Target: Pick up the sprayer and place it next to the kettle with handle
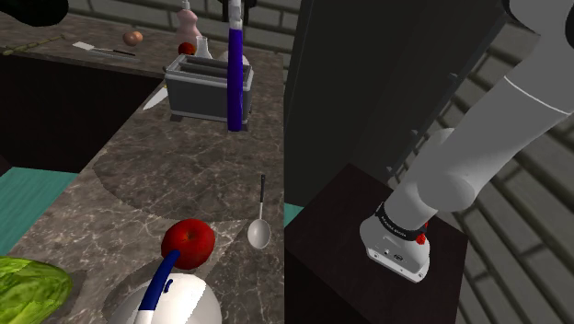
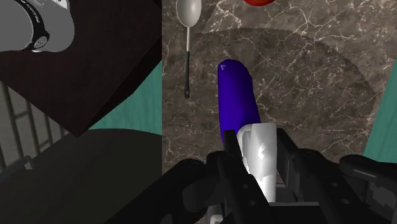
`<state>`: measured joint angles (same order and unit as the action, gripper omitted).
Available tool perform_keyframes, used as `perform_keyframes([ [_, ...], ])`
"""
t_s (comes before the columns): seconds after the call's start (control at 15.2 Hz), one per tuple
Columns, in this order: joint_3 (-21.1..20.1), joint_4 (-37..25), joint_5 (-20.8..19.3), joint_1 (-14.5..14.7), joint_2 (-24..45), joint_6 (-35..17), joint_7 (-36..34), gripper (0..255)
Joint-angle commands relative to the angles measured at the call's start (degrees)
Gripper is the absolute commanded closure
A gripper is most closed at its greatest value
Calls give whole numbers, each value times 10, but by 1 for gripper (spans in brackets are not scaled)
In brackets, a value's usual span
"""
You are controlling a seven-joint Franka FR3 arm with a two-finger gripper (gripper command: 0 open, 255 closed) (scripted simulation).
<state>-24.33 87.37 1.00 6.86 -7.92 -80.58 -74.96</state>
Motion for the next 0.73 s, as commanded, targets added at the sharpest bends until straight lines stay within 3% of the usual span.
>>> perform_keyframes([
  [0.0, -10, 9, 8, 9, -15, 4, -20, 255],
  [0.66, -84, 15, 41, 57, -57, 32, -146, 255],
])
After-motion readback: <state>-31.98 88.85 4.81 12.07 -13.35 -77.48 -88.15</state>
